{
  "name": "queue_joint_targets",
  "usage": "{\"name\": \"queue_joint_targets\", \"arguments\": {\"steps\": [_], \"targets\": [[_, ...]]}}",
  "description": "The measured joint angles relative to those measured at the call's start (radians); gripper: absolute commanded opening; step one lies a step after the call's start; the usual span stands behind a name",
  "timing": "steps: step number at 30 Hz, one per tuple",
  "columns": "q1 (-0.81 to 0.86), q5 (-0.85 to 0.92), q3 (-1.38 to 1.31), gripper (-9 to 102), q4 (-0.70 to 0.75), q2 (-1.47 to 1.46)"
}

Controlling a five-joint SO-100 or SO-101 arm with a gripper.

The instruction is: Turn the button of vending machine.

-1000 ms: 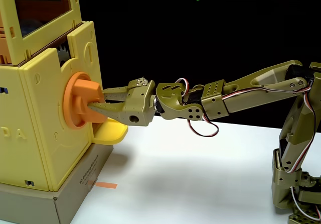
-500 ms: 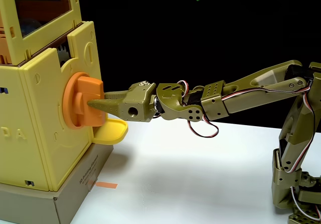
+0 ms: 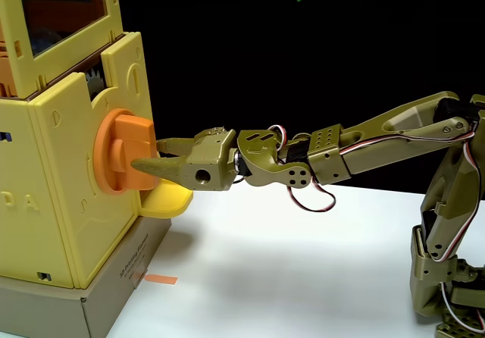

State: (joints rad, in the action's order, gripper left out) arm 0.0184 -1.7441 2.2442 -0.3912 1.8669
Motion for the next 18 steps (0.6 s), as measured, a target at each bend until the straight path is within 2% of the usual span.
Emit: {"name": "queue_joint_targets", "arguments": {"steps": [4,11,15,18], "targets": [[-0.018,0.017,0.009,38,-0.012,0.031],[-0.025,0.117,0.103,36,-0.018,0.120],[0.002,0.374,0.173,41,-0.002,0.204],[0.035,0.703,0.192,44,0.087,0.295]]}}
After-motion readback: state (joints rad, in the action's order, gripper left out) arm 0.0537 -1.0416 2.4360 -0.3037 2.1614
